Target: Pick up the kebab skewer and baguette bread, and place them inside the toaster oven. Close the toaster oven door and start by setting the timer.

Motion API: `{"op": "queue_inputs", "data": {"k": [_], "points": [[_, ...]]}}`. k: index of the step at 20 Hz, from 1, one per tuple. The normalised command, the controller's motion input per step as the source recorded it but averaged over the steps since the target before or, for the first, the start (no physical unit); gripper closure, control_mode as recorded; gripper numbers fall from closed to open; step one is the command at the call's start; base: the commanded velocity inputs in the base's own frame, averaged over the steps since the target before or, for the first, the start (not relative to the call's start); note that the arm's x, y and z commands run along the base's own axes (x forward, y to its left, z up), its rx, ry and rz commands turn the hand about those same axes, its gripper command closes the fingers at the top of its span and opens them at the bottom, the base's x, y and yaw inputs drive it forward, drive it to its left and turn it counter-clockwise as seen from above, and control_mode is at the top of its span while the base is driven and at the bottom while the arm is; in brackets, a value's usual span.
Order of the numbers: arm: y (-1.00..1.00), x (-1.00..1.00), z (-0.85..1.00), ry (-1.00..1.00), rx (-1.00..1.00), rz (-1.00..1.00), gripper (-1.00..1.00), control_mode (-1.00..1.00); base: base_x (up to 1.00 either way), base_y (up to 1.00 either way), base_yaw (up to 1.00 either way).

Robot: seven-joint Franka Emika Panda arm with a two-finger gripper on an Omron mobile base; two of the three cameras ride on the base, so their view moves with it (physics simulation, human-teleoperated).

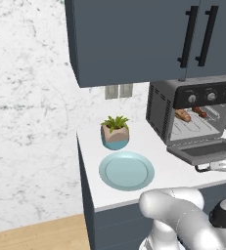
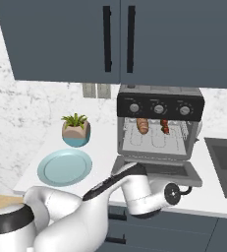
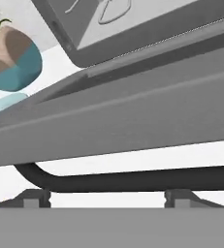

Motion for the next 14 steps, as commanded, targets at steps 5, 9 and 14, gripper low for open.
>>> {"op": "queue_inputs", "data": {"k": [5, 9, 14], "points": [[0.59, 0.65, 0.57, -0.2, 0.0, -0.09, -1.0, -1.0, 0.0, 0.0, 0.0], [0.63, 0.66, 0.51, -0.11, 0.0, -0.08, -1.0, -1.0, 0.0, 0.0, 0.0], [0.6, 0.69, 0.37, -0.01, 0.0, -0.06, -1.0, -1.0, 0.0, 0.0, 0.0]]}}
